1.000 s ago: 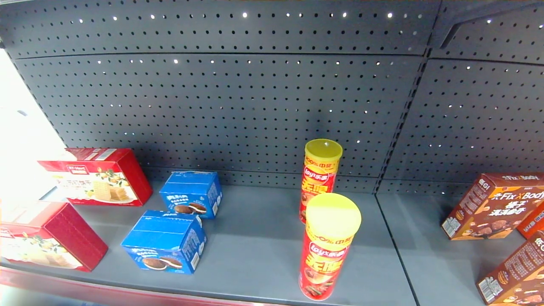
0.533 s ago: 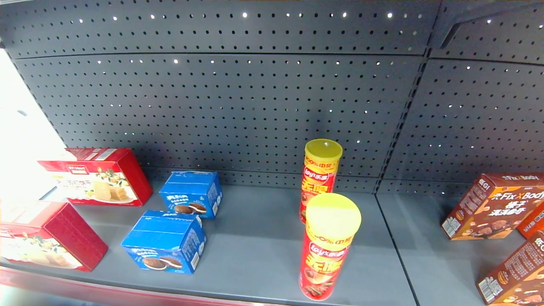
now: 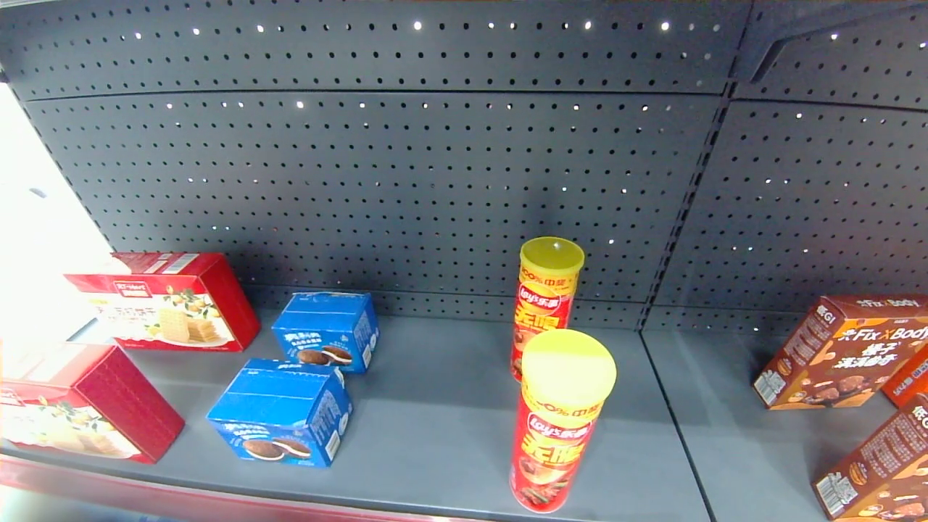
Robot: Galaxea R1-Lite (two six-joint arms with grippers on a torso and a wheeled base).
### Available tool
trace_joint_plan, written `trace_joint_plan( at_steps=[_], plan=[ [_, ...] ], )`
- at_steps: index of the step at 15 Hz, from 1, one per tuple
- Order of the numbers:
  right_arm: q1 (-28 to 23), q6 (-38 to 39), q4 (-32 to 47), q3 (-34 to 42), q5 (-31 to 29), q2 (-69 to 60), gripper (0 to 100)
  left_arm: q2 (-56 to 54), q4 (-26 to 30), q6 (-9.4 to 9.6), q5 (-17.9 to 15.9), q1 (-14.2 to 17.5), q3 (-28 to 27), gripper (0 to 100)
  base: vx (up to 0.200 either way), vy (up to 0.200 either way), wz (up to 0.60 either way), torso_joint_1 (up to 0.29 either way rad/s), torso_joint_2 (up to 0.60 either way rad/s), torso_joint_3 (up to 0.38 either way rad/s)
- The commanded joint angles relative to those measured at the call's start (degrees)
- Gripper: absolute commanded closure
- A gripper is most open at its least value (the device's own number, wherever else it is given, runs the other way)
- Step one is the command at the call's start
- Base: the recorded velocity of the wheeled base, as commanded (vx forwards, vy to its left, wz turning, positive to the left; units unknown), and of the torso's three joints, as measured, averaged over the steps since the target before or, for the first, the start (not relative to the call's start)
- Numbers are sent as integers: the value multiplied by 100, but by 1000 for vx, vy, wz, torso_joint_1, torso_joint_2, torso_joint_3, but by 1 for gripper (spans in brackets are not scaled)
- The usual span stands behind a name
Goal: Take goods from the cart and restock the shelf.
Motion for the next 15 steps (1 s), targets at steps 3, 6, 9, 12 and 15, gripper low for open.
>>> trace_joint_plan(
  at_steps=[3, 6, 9, 12, 15],
  plan=[
    [1, -9, -7, 0, 27, 5, 0, 26, -1, 10, -7, 0, 0, 0, 0, 0, -400, 2, 2, 0],
    [1, -9, -7, 0, 27, 5, 0, 26, -1, 1, 2, 0, 0, 0, 0, 0, 0, 0, 0, 0],
    [1, 0, -7, 0, 27, 5, 0, 26, -1, 1, -7, 0, 0, 0, 0, 0, -200, 1, 1, 1],
    [1, -9, -7, 0, 27, 5, 0, 26, -1, -8, -7, 0, 0, 0, 0, 0, -400, 2, 0, 3],
    [1, 0, -7, 0, 27, 5, 0, 26, -1, -17, 11, 0, 0, 0, 0, 0, 0, 0, 0, 0]
  ],
)
